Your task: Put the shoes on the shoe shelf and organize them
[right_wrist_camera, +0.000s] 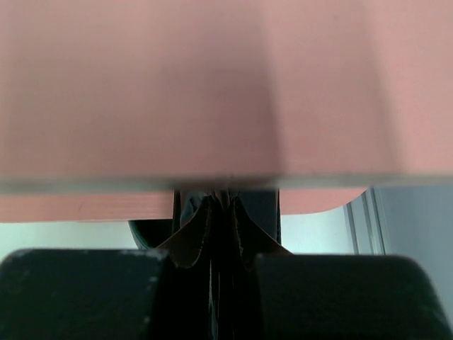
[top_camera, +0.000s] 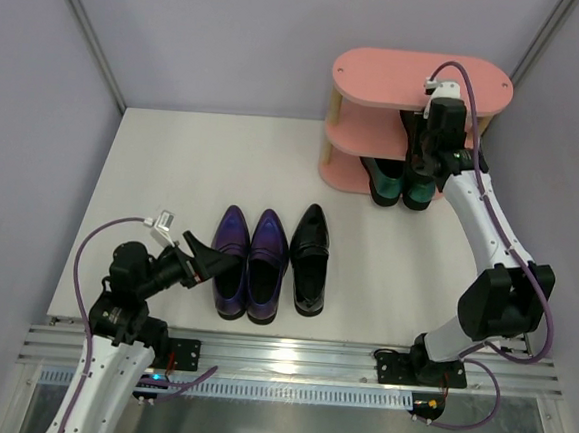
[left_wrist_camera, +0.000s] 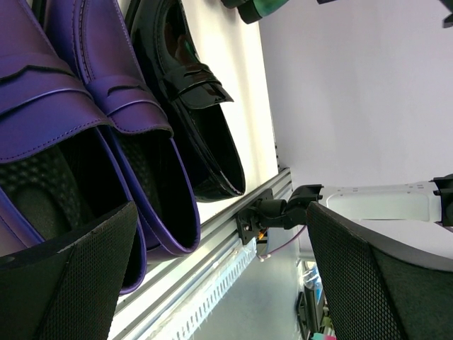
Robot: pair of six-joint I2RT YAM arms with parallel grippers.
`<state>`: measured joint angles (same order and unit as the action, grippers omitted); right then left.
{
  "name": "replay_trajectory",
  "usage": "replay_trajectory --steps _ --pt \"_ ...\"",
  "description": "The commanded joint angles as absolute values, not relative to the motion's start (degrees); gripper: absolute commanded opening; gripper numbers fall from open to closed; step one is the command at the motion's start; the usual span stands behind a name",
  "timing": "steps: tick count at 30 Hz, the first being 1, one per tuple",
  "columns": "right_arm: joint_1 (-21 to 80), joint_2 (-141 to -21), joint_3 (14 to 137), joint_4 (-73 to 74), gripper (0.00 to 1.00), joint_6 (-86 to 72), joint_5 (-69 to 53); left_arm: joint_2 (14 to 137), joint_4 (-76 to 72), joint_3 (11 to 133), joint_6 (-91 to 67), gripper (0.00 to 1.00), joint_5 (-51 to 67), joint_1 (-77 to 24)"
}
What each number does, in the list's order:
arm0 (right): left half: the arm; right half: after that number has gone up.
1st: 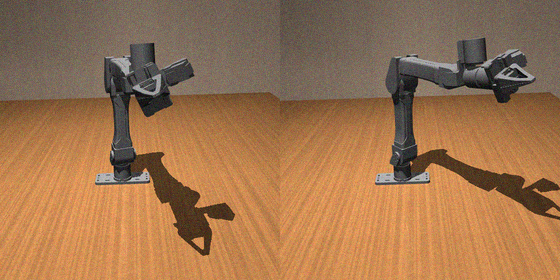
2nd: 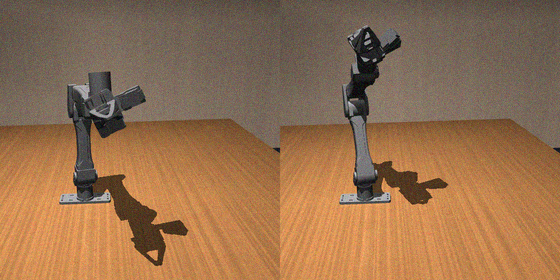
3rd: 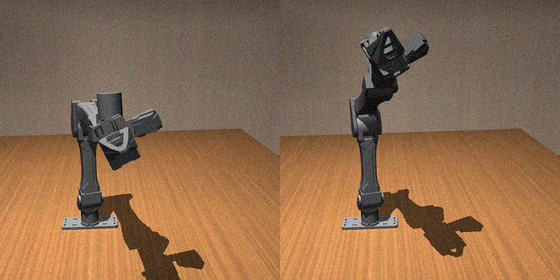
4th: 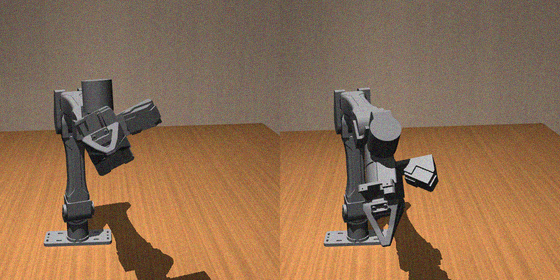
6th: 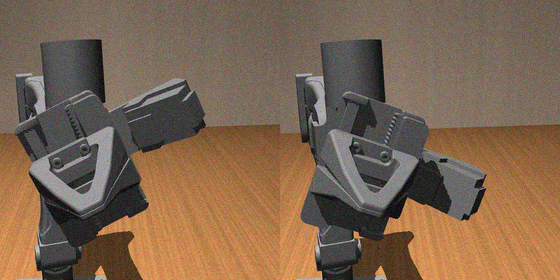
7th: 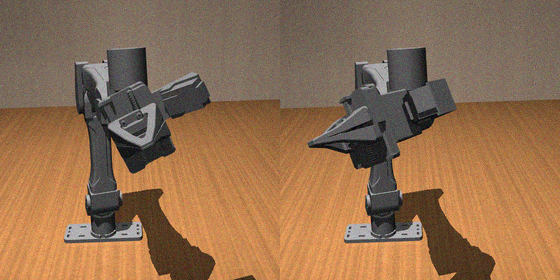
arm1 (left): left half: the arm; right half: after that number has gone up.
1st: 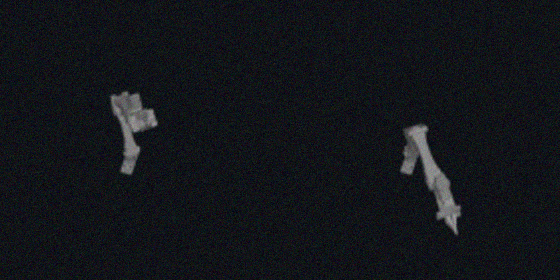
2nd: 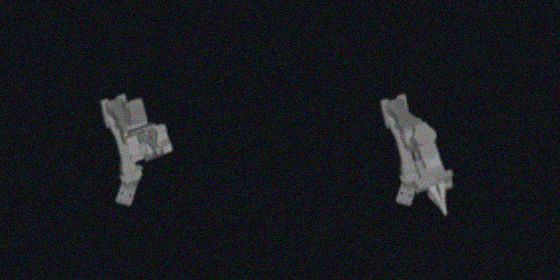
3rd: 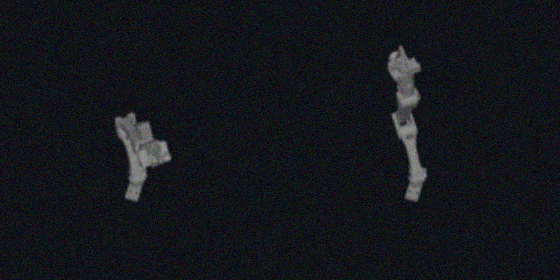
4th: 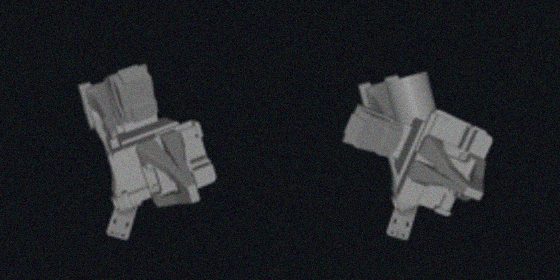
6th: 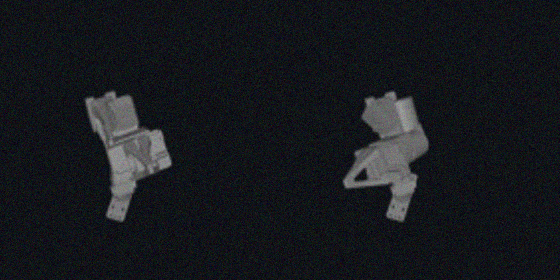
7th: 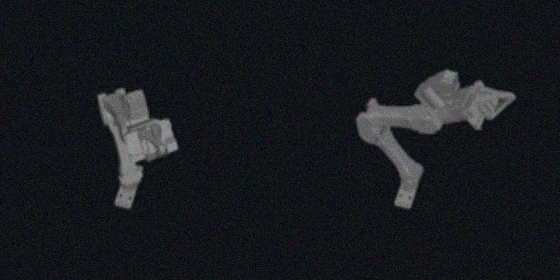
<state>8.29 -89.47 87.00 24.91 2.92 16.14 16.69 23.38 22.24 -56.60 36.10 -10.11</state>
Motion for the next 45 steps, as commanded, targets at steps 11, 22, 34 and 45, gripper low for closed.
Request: replay_trajectory --steps 11,22,34,45 --pt "3.34 -84.90 78.57 3.34 0.04 3.34 14.15 14.50 23.29 22.41 -55.81 1.00 36.39 -10.11" --pt "2.64 -86.13 81.91 5.62 0.15 3.34 12.13 14.33 25.05 23.82 -55.37 1.00 36.12 -10.11" --pt "2.55 -81.22 80.95 6.50 0.53 2.37 10.46 13.62 27.07 24.87 -54.93 1.00 35.86 -10.20" --pt "2.64 -68.65 78.57 9.83 0.59 -1.48 12.30 14.15 27.42 25.58 -54.05 1.00 35.07 -10.20"
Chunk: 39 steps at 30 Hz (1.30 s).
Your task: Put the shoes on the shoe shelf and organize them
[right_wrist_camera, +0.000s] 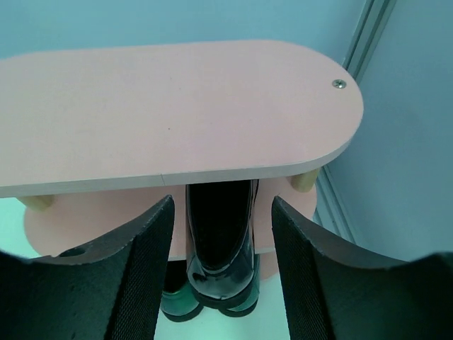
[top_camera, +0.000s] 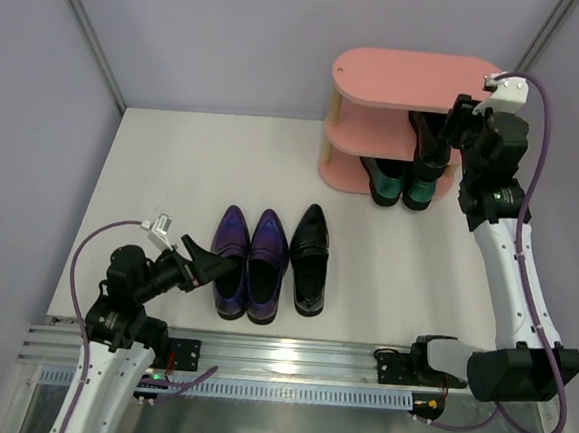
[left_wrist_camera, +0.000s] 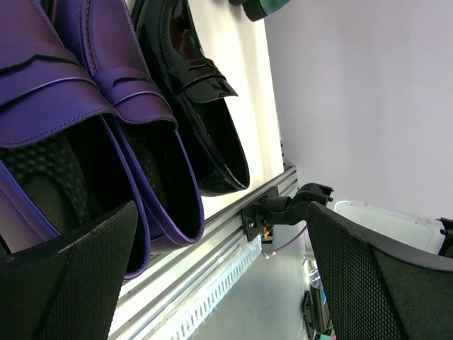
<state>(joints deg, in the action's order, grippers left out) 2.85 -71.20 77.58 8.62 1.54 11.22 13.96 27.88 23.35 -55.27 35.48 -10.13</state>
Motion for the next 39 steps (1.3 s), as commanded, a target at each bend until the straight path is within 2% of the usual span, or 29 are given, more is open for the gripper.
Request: replay_trajectory --steps 1,5,6,10,11,16,17,21,22,23,26,34,39 --pt "2.64 -68.03 78.92 11.76 0.59 -3.67 11.52 14.67 27.33 25.84 -53.97 1.00 34.89 -10.11" --pt "7.19 -61.89 73.85 19.51 0.63 -9.14 6.34 15.73 28.12 26.80 -53.00 1.00 34.45 -10.20" --pt "9.90 -60.13 69.30 19.69 0.64 -9.05 8.94 15.82 28.30 26.98 -52.82 1.00 34.28 -10.11" --pt "28.18 -52.31 59.61 22.31 0.66 -12.38 16.69 16.96 28.83 27.86 -52.12 1.00 34.10 -10.20" --pt "34.74 -51.77 57.85 23.80 0.67 -15.79 17.74 17.83 28.92 28.04 -51.86 1.00 34.01 -10.20" --pt "49.63 -50.19 44.31 22.68 0.74 -27.58 23.72 19.69 30.76 29.09 -49.75 1.00 33.14 -10.11" --pt "51.57 -51.06 43.08 21.46 0.80 -31.34 24.51 19.60 30.76 29.00 -49.66 1.00 33.05 -10.11" --pt "63.61 -57.29 43.24 23.37 0.83 -40.68 33.55 19.42 30.85 28.57 -50.18 1.00 32.61 -10.20" --pt "67.46 -58.96 44.03 23.99 0.99 -41.91 35.58 19.34 30.94 28.22 -50.27 1.00 32.52 -10.20" --pt "69.41 -60.63 45.08 26.60 1.00 -44.01 38.99 19.16 31.11 28.30 -50.27 1.00 32.35 -10.11" --pt "73.56 -66.70 49.12 29.70 1.00 -47.90 42.44 18.63 31.99 28.13 -49.92 1.00 31.99 -10.11" --pt "74.53 -75.13 50.45 31.99 1.00 -55.10 43.77 17.40 33.22 27.69 -49.31 1.00 32.25 -10.11" --pt "74.53 -79.27 49.31 26.38 1.00 -53.26 41.67 17.05 33.22 27.60 -49.39 1.00 32.43 -10.11"
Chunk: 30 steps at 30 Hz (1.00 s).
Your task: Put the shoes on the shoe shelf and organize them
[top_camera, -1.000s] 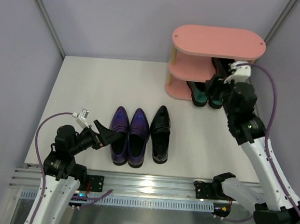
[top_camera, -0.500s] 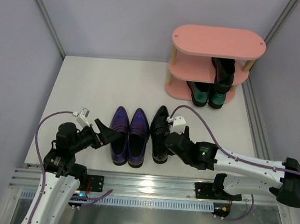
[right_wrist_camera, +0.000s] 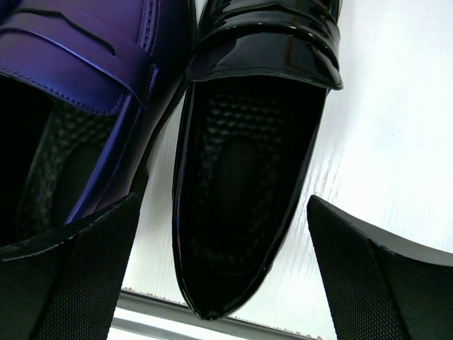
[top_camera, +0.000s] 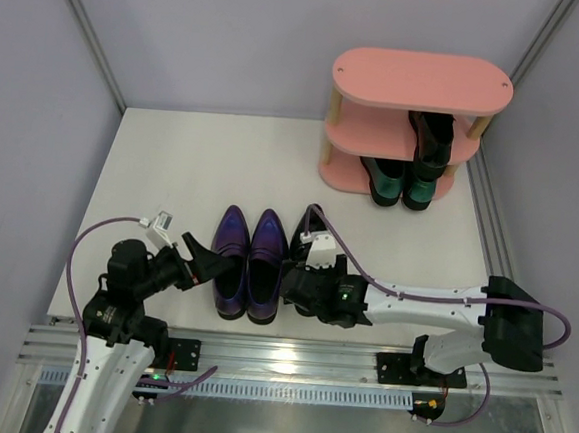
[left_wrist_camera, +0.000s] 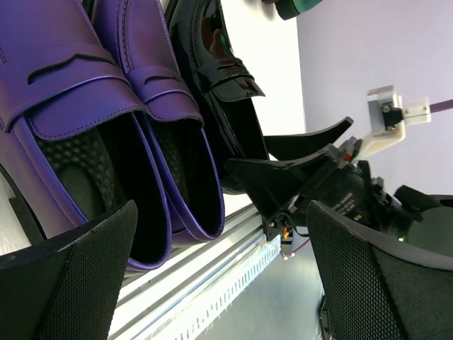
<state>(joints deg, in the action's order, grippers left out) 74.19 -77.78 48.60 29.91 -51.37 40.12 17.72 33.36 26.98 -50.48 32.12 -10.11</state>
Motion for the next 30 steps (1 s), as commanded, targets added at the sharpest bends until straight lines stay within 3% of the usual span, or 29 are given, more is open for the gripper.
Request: replay_trajectory --steps 1,5,7,10,11,13,14,15,21,30 --pt "74.53 -80.23 49.31 25.32 1.00 -53.17 41.66 17.05 33.22 27.51 -49.39 1.00 32.43 -10.19" --pt "74.01 -84.19 49.39 23.73 1.00 -52.91 42.01 16.61 33.66 27.60 -49.31 1.00 32.52 -10.11" --pt "72.96 -85.78 48.52 20.85 0.95 -51.69 42.01 16.35 33.84 27.51 -49.39 1.00 32.52 -10.19" --pt "70.76 -86.92 47.03 16.89 0.69 -49.67 40.61 16.00 34.19 27.60 -49.31 1.00 32.61 -10.19" --pt "70.23 -87.01 46.50 16.35 0.52 -49.14 40.61 16.00 34.28 27.68 -49.31 1.00 32.43 -10.11" --pt "69.09 -86.93 46.14 15.39 0.30 -47.65 40.61 15.82 34.28 27.60 -49.31 1.00 32.61 -10.11" --pt "68.73 -86.75 45.62 14.95 0.12 -46.85 40.34 15.73 34.36 27.60 -49.31 1.00 32.52 -10.11" --pt "68.56 -85.88 45.35 14.33 0.04 -46.15 40.17 15.82 34.28 27.60 -49.22 1.00 32.52 -10.19" --pt "68.20 -77.71 42.19 16.16 0.04 -42.10 40.60 15.65 34.19 27.42 -49.31 1.00 32.52 -10.11" --pt "67.07 -51.96 40.60 27.31 0.04 -35.25 41.57 16.17 33.49 27.33 -49.31 1.00 32.43 -10.11"
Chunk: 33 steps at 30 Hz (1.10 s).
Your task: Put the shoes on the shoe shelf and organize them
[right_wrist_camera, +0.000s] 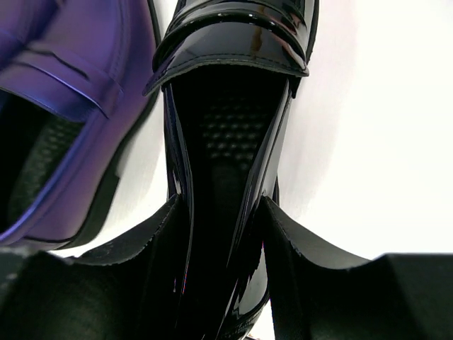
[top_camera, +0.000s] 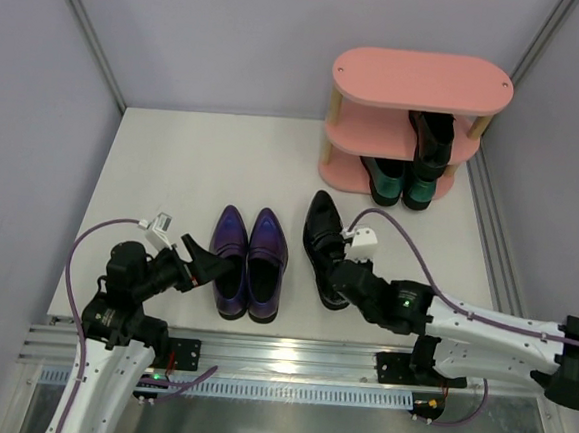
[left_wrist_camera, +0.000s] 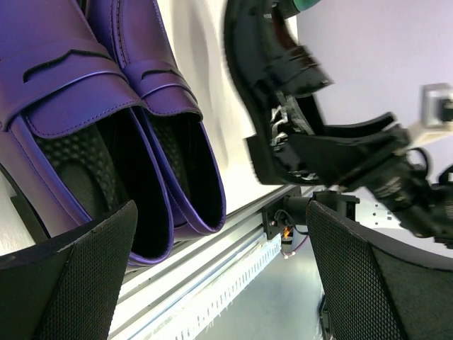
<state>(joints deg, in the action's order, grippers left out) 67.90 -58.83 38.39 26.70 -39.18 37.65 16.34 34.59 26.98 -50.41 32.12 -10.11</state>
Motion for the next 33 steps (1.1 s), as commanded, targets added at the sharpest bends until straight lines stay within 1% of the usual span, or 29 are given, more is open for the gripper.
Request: replay_trajectory --steps 1,5,9,13,14,20,24,26,33 --pt "66.63 -50.29 41.21 28.20 0.04 -34.72 41.14 16.17 33.40 27.25 -49.48 1.00 32.52 -10.11" --pt "63.81 -44.39 42.89 32.07 0.04 -33.14 39.55 16.26 33.31 27.33 -49.57 1.00 32.34 -10.11" --pt "62.58 -40.88 47.27 38.75 0.04 -31.65 44.20 15.82 33.75 27.33 -49.75 1.00 32.26 -10.11" --pt "56.97 -41.04 54.47 40.87 0.04 -25.95 42.81 15.65 33.92 27.42 -50.01 1.00 32.26 -10.11" --pt "53.91 -41.22 55.45 40.87 0.04 -24.71 41.67 15.73 33.84 27.51 -50.10 1.00 32.34 -10.11" --pt "44.76 -44.11 60.11 36.93 0.04 -18.91 32.36 15.03 34.01 27.51 -50.27 1.00 32.26 -10.11" --pt "37.72 -47.54 62.22 32.70 0.04 -16.96 22.45 15.20 33.66 27.60 -50.27 1.00 32.26 -10.19" --pt "34.13 -50.25 63.63 29.99 0.04 -16.35 20.05 15.38 33.58 27.86 -50.27 1.00 32.34 -10.19" --pt "26.56 -59.23 69.95 22.86 0.04 -14.68 12.05 15.56 33.66 28.65 -49.92 1.00 32.26 -10.11"
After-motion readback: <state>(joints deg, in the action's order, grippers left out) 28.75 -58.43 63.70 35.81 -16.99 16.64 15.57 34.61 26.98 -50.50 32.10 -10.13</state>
